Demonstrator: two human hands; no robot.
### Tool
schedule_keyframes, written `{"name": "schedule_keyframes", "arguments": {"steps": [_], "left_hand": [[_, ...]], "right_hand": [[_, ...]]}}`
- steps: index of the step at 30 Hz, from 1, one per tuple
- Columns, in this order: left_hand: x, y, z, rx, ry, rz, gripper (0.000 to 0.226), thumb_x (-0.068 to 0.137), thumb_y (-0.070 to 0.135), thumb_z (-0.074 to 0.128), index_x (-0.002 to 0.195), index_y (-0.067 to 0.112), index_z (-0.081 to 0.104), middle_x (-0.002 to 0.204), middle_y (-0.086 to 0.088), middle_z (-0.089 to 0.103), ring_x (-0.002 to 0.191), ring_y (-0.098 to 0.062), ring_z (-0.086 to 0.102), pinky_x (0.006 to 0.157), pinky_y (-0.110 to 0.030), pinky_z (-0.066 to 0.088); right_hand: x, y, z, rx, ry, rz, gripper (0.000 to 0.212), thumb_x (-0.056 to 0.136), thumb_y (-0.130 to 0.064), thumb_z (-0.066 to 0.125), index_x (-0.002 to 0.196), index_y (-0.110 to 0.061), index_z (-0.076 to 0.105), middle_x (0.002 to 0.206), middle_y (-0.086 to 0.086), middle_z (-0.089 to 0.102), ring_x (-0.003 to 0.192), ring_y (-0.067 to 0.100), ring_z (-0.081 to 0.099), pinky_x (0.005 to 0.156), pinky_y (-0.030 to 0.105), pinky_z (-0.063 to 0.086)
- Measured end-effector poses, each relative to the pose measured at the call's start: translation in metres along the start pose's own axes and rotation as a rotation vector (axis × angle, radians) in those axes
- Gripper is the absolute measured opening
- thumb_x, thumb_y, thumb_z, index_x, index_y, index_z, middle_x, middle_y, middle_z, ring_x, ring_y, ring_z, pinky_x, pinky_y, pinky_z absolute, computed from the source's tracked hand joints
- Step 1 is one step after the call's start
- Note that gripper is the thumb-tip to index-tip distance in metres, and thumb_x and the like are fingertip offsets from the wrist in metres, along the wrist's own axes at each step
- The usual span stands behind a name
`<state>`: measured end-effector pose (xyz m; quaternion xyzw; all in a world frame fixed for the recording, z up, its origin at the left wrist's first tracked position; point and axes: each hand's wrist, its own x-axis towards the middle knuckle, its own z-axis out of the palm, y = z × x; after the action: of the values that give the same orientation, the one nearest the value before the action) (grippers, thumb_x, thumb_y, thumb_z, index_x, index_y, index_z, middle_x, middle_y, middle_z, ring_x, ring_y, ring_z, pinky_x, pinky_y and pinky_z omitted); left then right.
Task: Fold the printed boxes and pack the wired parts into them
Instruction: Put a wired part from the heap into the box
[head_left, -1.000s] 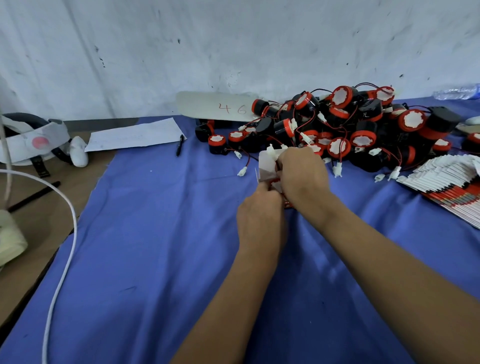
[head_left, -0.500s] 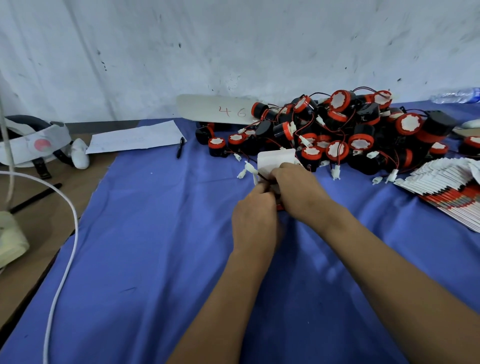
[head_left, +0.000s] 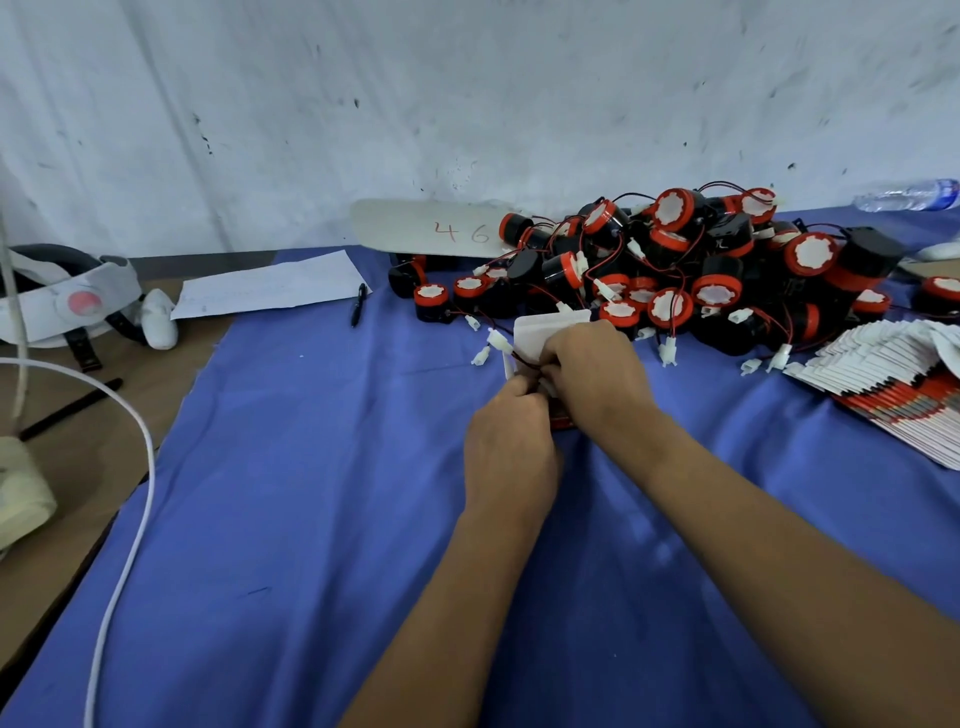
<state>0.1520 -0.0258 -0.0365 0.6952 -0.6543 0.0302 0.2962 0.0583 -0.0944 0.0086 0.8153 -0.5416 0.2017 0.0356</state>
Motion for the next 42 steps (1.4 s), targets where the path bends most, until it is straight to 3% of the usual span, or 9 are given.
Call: {"name": "schedule_keyframes", "arguments": {"steps": [5,16,21,24,27,29,31,37,42], "left_hand": [[0.001,-0.002,0.001,-0.008,-0.011,-0.007,0.024,0.088,0.01,0.06,0.108,0.017,0.072,0.119,0.004,0.067,0.089,-0.023,0.062,0.067,-0.034,0.043],[-0.003,0.001,-0.002,-0.124,0.009,0.005,0.034,0.082,0.007,0.061,0.114,0.013,0.073,0.112,0.0,0.07,0.089,-0.024,0.065,0.07,-0.034,0.049],[-0.003,-0.002,-0.003,-0.124,0.006,0.001,0.024,0.084,0.01,0.059,0.104,0.013,0.072,0.099,-0.003,0.07,0.077,-0.025,0.061,0.061,-0.028,0.034],[-0.003,-0.004,-0.005,-0.121,0.018,0.042,0.031,0.084,0.006,0.051,0.102,0.009,0.075,0.108,-0.008,0.072,0.083,-0.032,0.063,0.066,-0.036,0.042],[-0.004,-0.003,-0.007,-0.132,0.043,0.075,0.035,0.085,0.003,0.048,0.105,0.006,0.076,0.114,-0.008,0.072,0.087,-0.036,0.063,0.07,-0.041,0.047],[-0.004,-0.003,-0.008,-0.134,0.049,0.067,0.035,0.087,0.004,0.049,0.109,0.006,0.075,0.116,-0.008,0.071,0.091,-0.035,0.063,0.072,-0.038,0.047],[-0.005,-0.002,-0.009,-0.13,0.047,0.058,0.034,0.087,0.003,0.05,0.112,0.006,0.073,0.117,-0.007,0.071,0.094,-0.034,0.063,0.073,-0.035,0.045],[-0.005,-0.001,-0.011,-0.128,0.05,0.048,0.035,0.089,0.003,0.051,0.116,0.007,0.073,0.121,-0.007,0.071,0.099,-0.034,0.063,0.079,-0.038,0.048],[-0.006,-0.001,-0.007,-0.125,0.056,0.043,0.033,0.09,0.002,0.051,0.115,0.006,0.072,0.12,-0.007,0.07,0.097,-0.031,0.062,0.078,-0.033,0.045]], "right_hand": [[0.007,-0.005,0.003,-0.137,0.04,-0.023,0.013,0.09,-0.014,0.064,0.097,-0.015,0.075,0.097,0.01,0.072,0.09,0.03,0.066,0.066,0.033,0.047],[-0.01,0.004,0.009,-0.066,-0.063,-0.189,0.031,0.096,-0.005,0.054,0.122,-0.012,0.067,0.114,0.008,0.062,0.105,0.027,0.059,0.086,0.037,0.05],[-0.003,0.001,-0.004,-0.045,-0.062,-0.243,0.015,0.092,-0.013,0.053,0.105,-0.02,0.055,0.092,0.001,0.062,0.082,0.026,0.056,0.061,0.036,0.036],[0.009,-0.003,-0.01,-0.162,-0.002,-0.278,0.007,0.091,-0.013,0.052,0.09,-0.018,0.048,0.076,-0.003,0.052,0.068,0.024,0.049,0.056,0.034,0.03],[0.019,-0.001,-0.015,-0.149,-0.086,-0.332,0.022,0.087,-0.005,0.05,0.103,-0.019,0.044,0.073,0.001,0.052,0.062,0.025,0.049,0.05,0.035,0.032],[0.026,0.0,-0.019,-0.181,-0.128,-0.406,0.062,0.086,-0.001,0.048,0.138,-0.033,0.039,0.068,0.002,0.052,0.055,0.023,0.047,0.046,0.034,0.028],[0.034,-0.001,-0.022,-0.258,-0.149,-0.488,0.086,0.091,-0.001,0.046,0.156,-0.048,0.016,0.073,0.002,0.055,0.058,0.02,0.049,0.047,0.035,0.03],[0.046,-0.005,-0.021,-0.273,-0.171,-0.536,0.052,0.105,-0.02,0.048,0.147,-0.049,0.039,0.064,-0.009,0.037,0.053,0.01,0.037,0.046,0.03,0.024],[0.047,0.003,-0.023,-0.091,-0.195,-0.478,0.018,0.104,-0.031,0.046,0.119,-0.038,0.053,0.063,-0.007,0.05,0.054,0.011,0.046,0.047,0.03,0.026]]}}
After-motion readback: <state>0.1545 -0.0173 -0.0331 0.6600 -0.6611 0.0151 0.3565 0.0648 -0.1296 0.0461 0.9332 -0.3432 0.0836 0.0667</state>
